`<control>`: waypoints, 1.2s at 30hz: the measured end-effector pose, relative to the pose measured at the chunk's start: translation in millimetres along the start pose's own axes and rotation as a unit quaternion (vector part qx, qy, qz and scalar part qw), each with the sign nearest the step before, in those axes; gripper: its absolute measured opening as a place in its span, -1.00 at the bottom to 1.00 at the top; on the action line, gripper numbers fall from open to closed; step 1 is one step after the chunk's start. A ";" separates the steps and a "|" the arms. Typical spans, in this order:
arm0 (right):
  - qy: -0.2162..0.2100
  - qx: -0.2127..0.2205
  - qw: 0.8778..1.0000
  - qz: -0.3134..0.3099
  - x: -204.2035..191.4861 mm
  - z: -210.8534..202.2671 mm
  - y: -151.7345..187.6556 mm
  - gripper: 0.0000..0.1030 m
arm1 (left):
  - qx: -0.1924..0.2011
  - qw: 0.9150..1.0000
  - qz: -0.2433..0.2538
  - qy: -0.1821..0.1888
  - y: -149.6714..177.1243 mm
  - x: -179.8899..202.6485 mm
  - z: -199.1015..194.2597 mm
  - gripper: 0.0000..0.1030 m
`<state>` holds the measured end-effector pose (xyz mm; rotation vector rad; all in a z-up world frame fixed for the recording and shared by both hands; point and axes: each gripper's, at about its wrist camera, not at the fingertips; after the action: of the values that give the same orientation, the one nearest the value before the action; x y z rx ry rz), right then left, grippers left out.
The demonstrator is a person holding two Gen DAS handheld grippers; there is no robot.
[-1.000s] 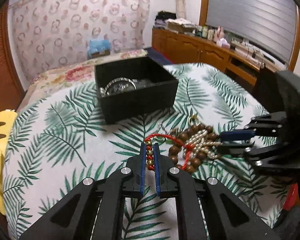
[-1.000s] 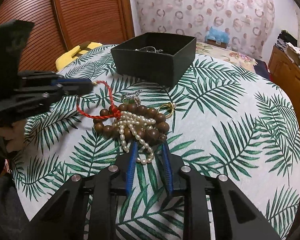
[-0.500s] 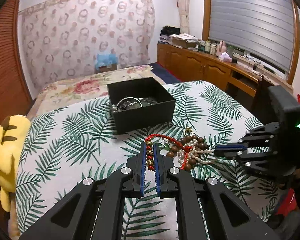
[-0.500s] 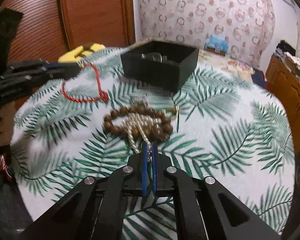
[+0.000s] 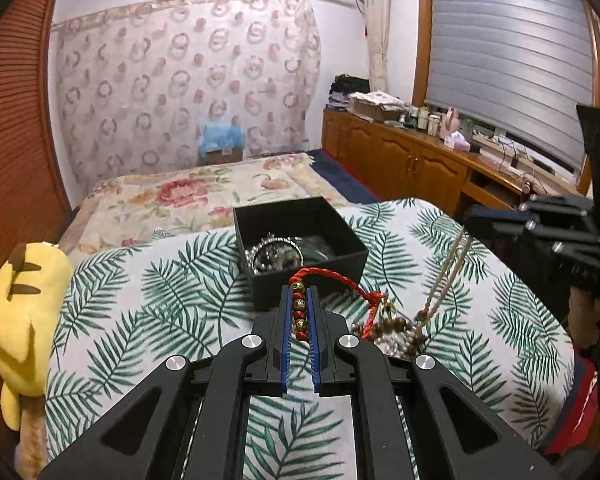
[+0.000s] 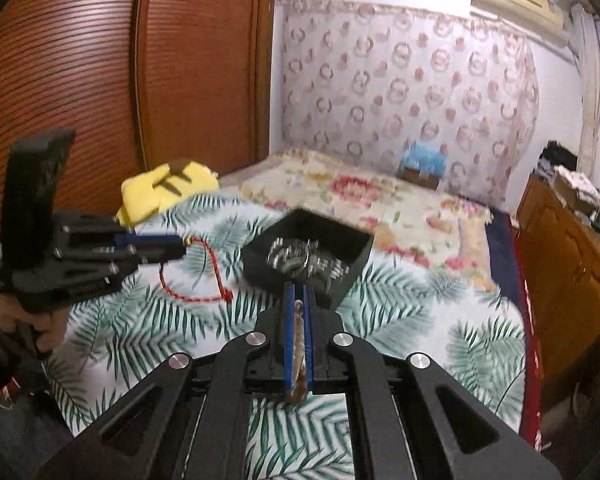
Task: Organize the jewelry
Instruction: 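Lift the red beaded string toward the box with the left tool while the right tool lifts pearls, then lower both held strands into the black box and open both tools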
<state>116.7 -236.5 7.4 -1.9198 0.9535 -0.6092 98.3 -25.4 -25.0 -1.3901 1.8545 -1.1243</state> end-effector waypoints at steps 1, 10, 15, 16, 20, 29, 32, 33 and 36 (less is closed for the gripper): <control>0.000 0.005 1.000 0.000 0.3 -1.2 -4.8 -0.91 | 0.001 1.000 -0.001 0.001 -1.8 0.0 0.3 -0.87; -0.002 0.032 0.999 -0.015 6.6 -14.5 -54.2 -0.91 | 0.006 1.000 -0.006 0.007 -31.8 -7.4 7.6 -0.88; 0.001 0.048 0.999 -0.026 16.1 -18.2 -84.5 -0.91 | 0.014 1.000 -0.004 0.005 -50.4 -10.0 10.1 -0.88; 0.002 0.051 0.998 -0.026 18.4 -18.4 -89.2 -0.91 | 0.014 1.000 -0.005 0.004 -53.7 -10.7 11.3 -0.87; 0.001 0.065 0.998 -0.028 30.2 -18.9 -111.7 -0.91 | 0.014 1.000 -0.009 -0.001 -64.2 -15.4 17.6 -0.87; -0.010 0.072 0.997 -0.035 45.1 2.2 -144.5 -0.91 | -0.001 1.000 -0.021 -0.009 -70.9 -26.4 40.7 -0.88; -0.016 0.068 0.997 -0.036 47.0 10.4 -148.0 -0.90 | -0.011 1.000 -0.024 -0.011 -70.6 -28.9 50.5 -0.88; -0.017 0.067 0.997 -0.037 46.9 13.0 -148.4 -0.91 | -0.012 1.000 -0.025 -0.012 -70.1 -30.7 51.7 -0.88; -0.020 0.063 0.997 -0.038 47.3 21.0 -149.7 -0.90 | -0.016 0.999 -0.029 -0.015 -70.0 -35.7 58.1 -0.87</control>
<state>216.0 -217.1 129.2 -1.8562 0.8009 -0.6582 190.7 -16.2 5.3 -1.4805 1.8289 -1.0994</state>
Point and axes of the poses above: each gripper's, at about its wrist camera, not at the fingertips, and z roughly the way its jaws point, x to its right, y to its underside, and after that the axes turned 5 degrees about x, right-handed
